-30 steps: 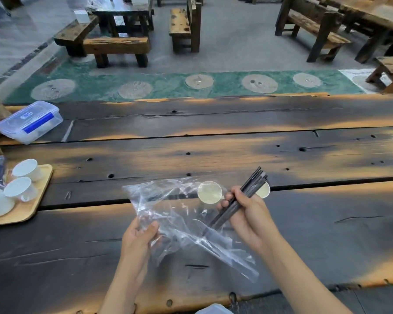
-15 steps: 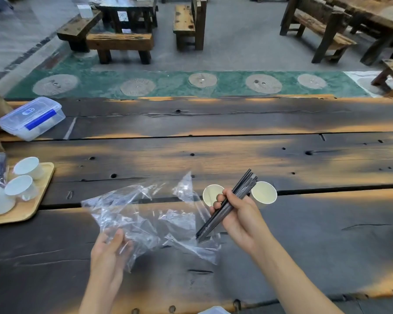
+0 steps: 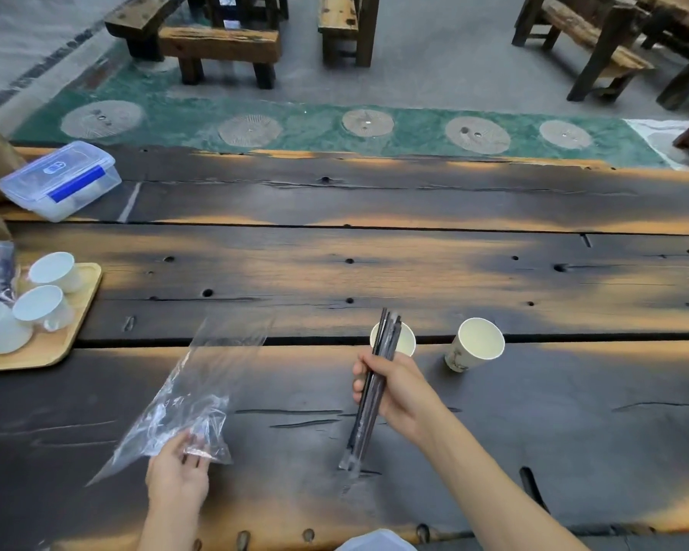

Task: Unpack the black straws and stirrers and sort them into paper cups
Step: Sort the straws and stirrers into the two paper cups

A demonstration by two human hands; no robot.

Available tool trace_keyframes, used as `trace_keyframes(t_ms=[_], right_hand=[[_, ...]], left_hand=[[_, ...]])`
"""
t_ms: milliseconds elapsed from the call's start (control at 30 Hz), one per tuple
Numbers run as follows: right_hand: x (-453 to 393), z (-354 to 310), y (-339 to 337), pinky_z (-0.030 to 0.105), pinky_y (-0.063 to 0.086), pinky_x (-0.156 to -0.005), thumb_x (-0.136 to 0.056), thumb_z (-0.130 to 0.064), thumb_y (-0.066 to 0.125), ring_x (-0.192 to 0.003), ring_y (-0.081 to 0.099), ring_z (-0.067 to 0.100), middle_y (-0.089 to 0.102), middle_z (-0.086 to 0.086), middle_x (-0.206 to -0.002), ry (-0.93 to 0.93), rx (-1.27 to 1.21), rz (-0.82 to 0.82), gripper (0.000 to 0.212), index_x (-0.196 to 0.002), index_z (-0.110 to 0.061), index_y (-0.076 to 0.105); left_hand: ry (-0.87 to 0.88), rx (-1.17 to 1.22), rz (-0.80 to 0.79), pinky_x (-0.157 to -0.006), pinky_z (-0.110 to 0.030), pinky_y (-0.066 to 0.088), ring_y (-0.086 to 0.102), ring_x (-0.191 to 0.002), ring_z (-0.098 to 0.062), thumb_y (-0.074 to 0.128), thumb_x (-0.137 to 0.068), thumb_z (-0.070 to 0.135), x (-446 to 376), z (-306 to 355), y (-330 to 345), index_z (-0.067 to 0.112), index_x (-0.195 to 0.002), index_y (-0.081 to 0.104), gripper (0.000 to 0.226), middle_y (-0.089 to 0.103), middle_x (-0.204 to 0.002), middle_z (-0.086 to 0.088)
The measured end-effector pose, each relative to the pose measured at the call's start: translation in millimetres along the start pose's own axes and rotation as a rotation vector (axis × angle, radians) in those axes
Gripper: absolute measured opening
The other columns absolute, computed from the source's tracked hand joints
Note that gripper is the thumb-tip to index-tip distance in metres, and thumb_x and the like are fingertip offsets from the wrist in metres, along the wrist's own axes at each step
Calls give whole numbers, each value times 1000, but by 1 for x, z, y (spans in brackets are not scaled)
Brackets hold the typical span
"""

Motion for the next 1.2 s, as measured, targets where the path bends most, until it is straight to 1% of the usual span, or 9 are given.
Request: trace_keyframes(t_ms=[133, 200, 333, 633, 800, 900, 1000, 1067, 1200], right_hand=[[-30, 46, -20, 27, 46, -47, -98, -5, 47, -47, 52, 19, 58, 8, -65, 139, 141, 97, 4, -94, -7, 48], [-46, 69, -32, 27, 45, -48, -97, -5, 46, -47, 52, 19, 57, 8, -65, 202, 180, 146, 4, -97, -8, 48], [-69, 99, -50, 27, 42, -47, -96, -2, 45, -44, 50, 19, 55, 9, -64, 276, 250, 243, 7, -93, -8, 48], [-103, 134, -57, 23, 46, -39, -90, -2, 52, -43, 53, 17, 58, 9, -65, 352, 341, 348, 23, -111, -10, 46], [-112, 139, -57, 24, 39, -43, -80, 8, 50, -44, 44, 20, 48, 12, -62, 338, 408, 387, 21, -98, -3, 47], [-110, 138, -60, 26, 35, -50, -83, 5, 52, -52, 43, 21, 48, 11, -64, 320, 453, 422, 10, -88, -4, 50], [-107, 133, -66, 34, 46, -61, -85, 5, 51, -70, 54, 28, 53, 15, -77, 292, 461, 468, 10, -93, -1, 50], [-103, 132, -69, 38, 48, -64, -86, 7, 49, -73, 55, 29, 53, 15, -77, 287, 430, 487, 8, -88, -1, 47], [-96, 129, -68, 35, 47, -62, -87, 5, 45, -67, 52, 25, 55, 15, -78, 296, 394, 486, 10, -86, -6, 47]], left_hand=[[-75, -85, 15, -98, -32, 44, 64, -97, -21, 57, -89, 5, -7, -20, -5, 11, -98, 58, 10, 63, -112, -6], [-126, -129, 5, -102, -33, 40, 60, -114, -24, 59, -91, 11, -3, -31, -4, 11, -97, 61, 6, 62, -122, -6], [-134, -199, 10, -111, -41, 36, 50, -129, -31, 63, -92, 19, 3, -42, -4, 10, -133, 54, 42, 57, -134, -10], [-164, -327, -112, -114, -51, 32, 39, -139, -33, 65, -82, 54, 24, -60, -15, 16, -149, 34, 83, 40, -152, -16], [-192, -327, -88, -112, -50, 35, 41, -138, -32, 61, -73, 61, 37, -76, -30, 16, -151, 28, 96, 45, -149, -12], [-236, -372, -52, -109, -49, 37, 44, -134, -34, 56, -85, 59, 41, -89, -45, 18, -151, 27, 84, 50, -142, -15], [-242, -514, 17, -93, -45, 46, 60, -102, -30, 56, -97, 35, 47, -99, -63, 12, -142, 41, 54, 64, -110, -16], [-208, -677, 28, -75, -37, 48, 59, -77, -23, 54, -98, 21, 53, -102, -67, 10, -128, 51, 32, 65, -88, -11], [-167, -840, -57, -52, -24, 46, 56, -62, -18, 51, -98, 10, 58, -107, -47, 9, -114, 56, 17, 65, -79, -9]])
Point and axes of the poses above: each hand's wrist, its own x-axis away from the middle knuckle, its own y-axis out of the palm, z = x × y, the point moved 8 cm from there along -x, towards the middle knuckle
